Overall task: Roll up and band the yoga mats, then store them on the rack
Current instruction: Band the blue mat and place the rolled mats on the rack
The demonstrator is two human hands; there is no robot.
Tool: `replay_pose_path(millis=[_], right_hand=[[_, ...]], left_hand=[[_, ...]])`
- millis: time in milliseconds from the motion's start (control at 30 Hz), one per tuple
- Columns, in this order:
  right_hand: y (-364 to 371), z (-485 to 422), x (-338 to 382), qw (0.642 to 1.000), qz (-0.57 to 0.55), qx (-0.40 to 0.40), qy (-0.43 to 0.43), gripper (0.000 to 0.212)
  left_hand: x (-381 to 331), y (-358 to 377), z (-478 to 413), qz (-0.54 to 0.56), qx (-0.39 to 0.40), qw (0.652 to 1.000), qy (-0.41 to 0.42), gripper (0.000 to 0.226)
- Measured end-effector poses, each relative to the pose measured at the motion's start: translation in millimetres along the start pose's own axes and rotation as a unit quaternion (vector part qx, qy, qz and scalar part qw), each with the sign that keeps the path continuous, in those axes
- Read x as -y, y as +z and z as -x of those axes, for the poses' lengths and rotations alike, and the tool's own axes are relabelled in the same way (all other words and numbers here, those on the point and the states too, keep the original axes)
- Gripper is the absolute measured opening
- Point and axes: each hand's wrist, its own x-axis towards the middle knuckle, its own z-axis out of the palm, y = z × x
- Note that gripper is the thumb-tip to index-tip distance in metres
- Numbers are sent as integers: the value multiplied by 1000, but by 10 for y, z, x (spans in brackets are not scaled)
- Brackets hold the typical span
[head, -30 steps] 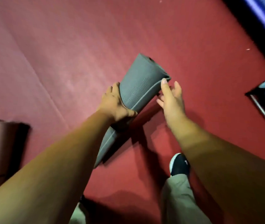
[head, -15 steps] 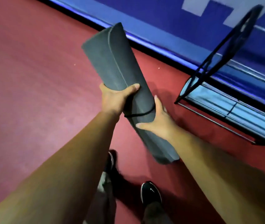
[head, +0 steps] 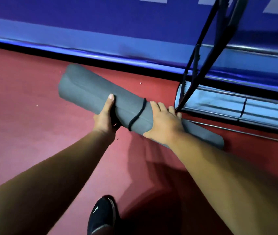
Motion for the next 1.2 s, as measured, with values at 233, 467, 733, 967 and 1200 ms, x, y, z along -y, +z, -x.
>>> replay_pose_path(millis=[233, 467, 733, 967, 1200], right_hand=[[599, -438, 193, 999, 14, -19, -33, 104], [794, -535, 258, 997, 12, -55, -53, 109], [517, -421, 179, 996, 11, -38, -80, 132], [173, -378, 407, 980, 130, -133, -67, 113], [86, -433, 526, 961, 118, -208, -137, 110]], left_hand=[[676, -303, -435, -118, 119, 984, -54, 72], [896, -127, -554, -93, 140, 985, -39, 64], [619, -164, -667, -44, 57, 997, -17, 95], [257, -127, -635, 80, 102, 991, 22, 59], [9, -113, -665, 56, 194, 979, 2, 59]])
